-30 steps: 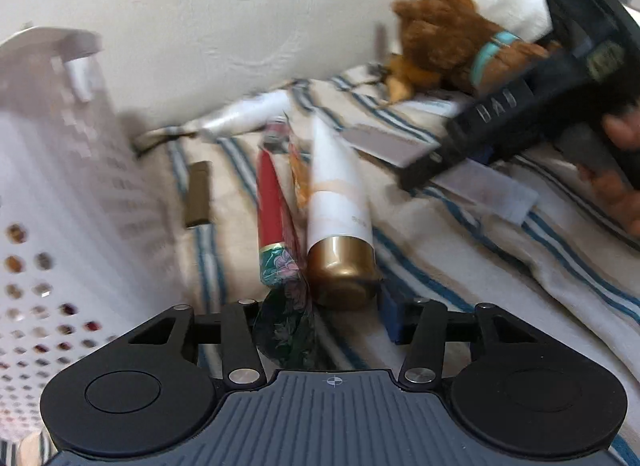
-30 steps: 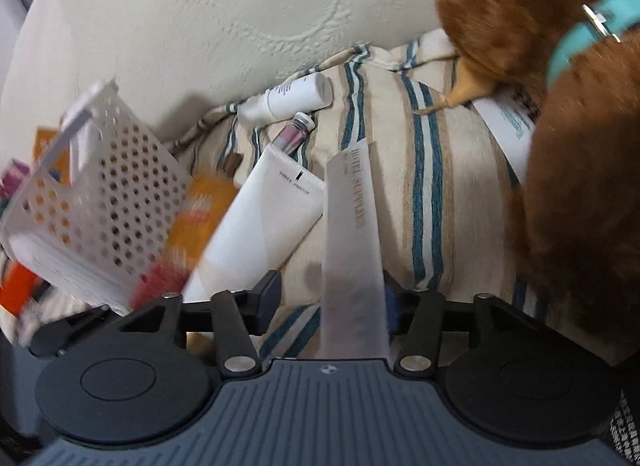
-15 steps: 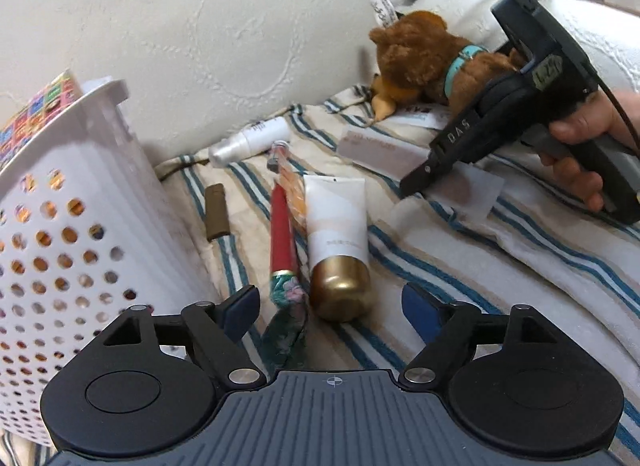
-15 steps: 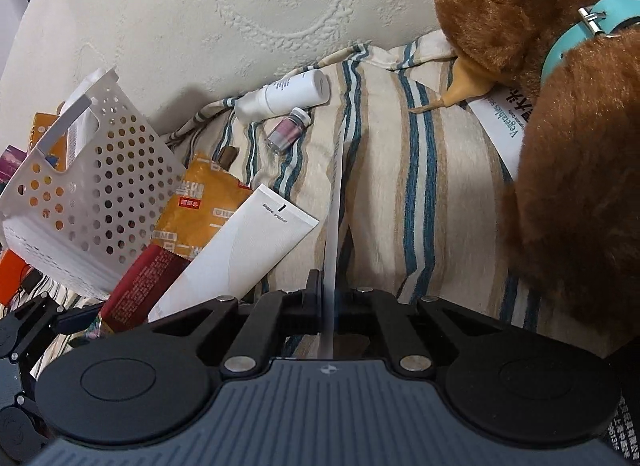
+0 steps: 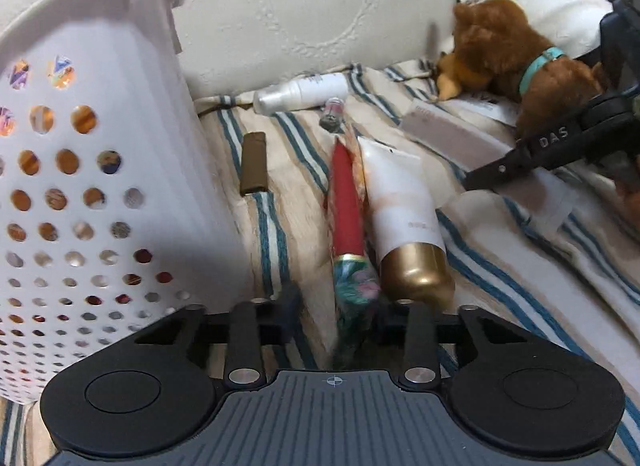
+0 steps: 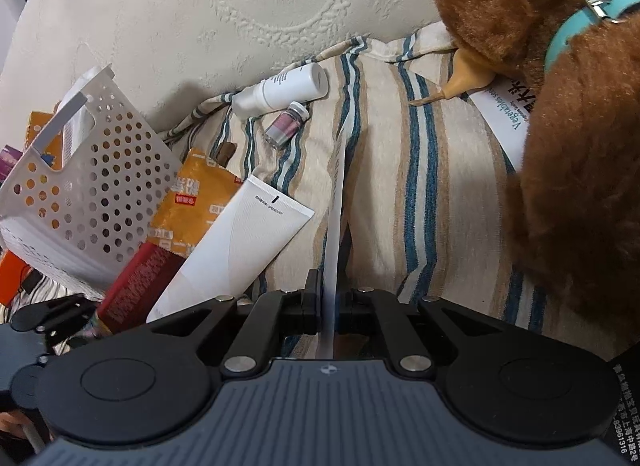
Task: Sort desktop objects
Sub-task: 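Grasp the red floral-wrapped tube with the left tool while the right tool holds the strip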
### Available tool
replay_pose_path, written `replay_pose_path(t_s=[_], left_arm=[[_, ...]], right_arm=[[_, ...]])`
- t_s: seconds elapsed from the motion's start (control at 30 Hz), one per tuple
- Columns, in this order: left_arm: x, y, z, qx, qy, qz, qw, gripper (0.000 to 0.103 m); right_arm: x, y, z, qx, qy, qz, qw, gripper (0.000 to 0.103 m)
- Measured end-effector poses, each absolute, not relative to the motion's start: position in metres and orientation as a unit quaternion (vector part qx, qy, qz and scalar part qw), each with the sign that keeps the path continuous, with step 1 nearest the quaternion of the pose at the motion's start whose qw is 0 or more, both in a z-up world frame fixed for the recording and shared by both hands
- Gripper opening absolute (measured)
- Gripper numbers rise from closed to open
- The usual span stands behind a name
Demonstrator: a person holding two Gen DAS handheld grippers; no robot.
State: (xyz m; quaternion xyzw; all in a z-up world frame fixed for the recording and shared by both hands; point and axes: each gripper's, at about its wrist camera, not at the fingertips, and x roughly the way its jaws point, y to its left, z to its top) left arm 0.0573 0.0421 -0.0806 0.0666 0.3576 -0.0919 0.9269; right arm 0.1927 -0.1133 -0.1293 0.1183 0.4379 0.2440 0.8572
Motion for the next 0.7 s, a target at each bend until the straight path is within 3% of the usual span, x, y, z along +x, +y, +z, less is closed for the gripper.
replay_pose_path(t_s=[0.03,0.3,0.5,0.7], left_arm=[[0.059,0.041,-0.08,0.062,0.354,-0.094,0.928,0.009],[0.047,0.02,-0.059,0.073,0.288,-0.109,0.949,0.006],[0.039,0.016,-0.058,0.086,0.288,-0.108,0.948,0.006],[0.033,0.018,-0.05,0.075,0.277,-0.102,0.953,0.006]], right_arm=[[0.193,-0.112,-0.13,0.114,0.438,0.244,0.858,0.007],[0.167,-0.086,-0.119,0.017,0.385,0.262,0.885,0.005],[0.163,-0.088,-0.121,0.027,0.411,0.243,0.878,0.005],[0.155,-0.086,-0.115,0.005,0.386,0.241,0.891,0.005]])
